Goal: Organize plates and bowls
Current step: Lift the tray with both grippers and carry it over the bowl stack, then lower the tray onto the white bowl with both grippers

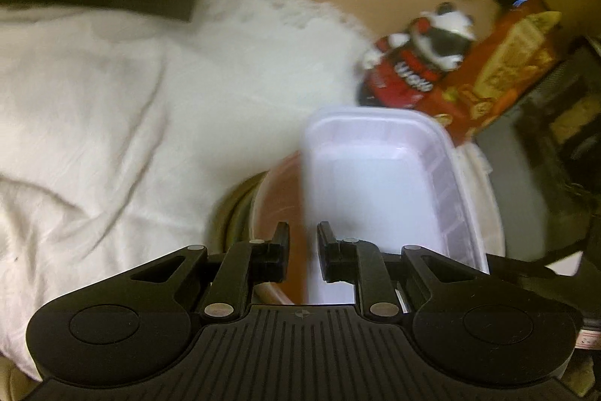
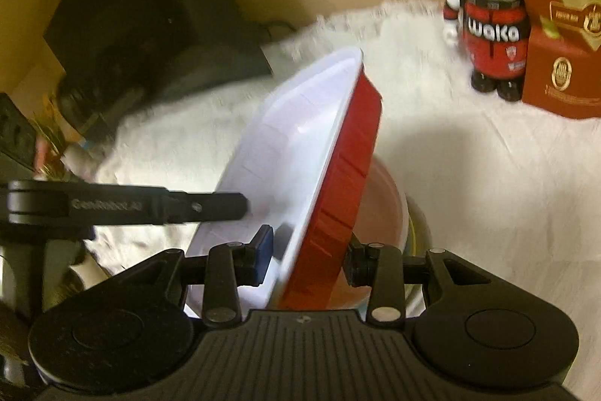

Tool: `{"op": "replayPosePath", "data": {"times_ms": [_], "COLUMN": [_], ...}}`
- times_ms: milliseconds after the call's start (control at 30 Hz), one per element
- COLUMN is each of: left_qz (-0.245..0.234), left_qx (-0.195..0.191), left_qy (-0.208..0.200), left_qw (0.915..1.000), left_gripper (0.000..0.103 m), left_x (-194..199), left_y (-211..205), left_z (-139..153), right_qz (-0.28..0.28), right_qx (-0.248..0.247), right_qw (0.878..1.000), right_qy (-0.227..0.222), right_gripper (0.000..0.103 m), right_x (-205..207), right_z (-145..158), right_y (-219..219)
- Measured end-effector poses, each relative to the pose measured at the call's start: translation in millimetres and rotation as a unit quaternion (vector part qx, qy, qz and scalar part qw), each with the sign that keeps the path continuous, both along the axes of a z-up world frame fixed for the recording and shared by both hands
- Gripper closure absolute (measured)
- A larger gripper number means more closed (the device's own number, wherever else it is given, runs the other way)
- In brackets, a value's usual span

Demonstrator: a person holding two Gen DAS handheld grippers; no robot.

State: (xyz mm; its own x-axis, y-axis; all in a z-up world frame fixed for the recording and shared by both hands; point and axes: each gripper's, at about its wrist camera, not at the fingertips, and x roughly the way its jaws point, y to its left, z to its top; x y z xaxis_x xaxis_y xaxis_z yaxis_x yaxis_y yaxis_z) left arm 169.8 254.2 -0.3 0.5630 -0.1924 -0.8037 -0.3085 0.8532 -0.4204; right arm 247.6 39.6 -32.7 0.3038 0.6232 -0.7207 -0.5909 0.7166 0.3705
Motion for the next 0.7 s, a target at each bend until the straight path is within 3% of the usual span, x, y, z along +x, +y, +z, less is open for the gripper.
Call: {"op": "replayPosePath", "data": {"times_ms": [133,467,700], "left_qz": [0.017,0.016,-0.005], "left_qx": [0.001,-0.040,-0.028], "left_qy": [0.008,-0.002,-0.017], "left_qw": [0.9998,0.9991,0.9994], "left_gripper": [0.086,0.086,0.085], "left_x": [-9,-15,-10], "left_y": [9,12,0], "left_z": [-5,-1,13], "right_qz": [-0.005,-0.012,-0.024], "right_qx": [-0.018,-0.025,-0.026], "right_qw": [1.000,0.999,0.999], "right_qy": [-0.011,-0.030,-0.039], "right_gripper": [0.061,0.061,0.066], "right_x": [-5,-5,-1], "right_z": [-8,8,11], "right_y": [3,-3,-3]}}
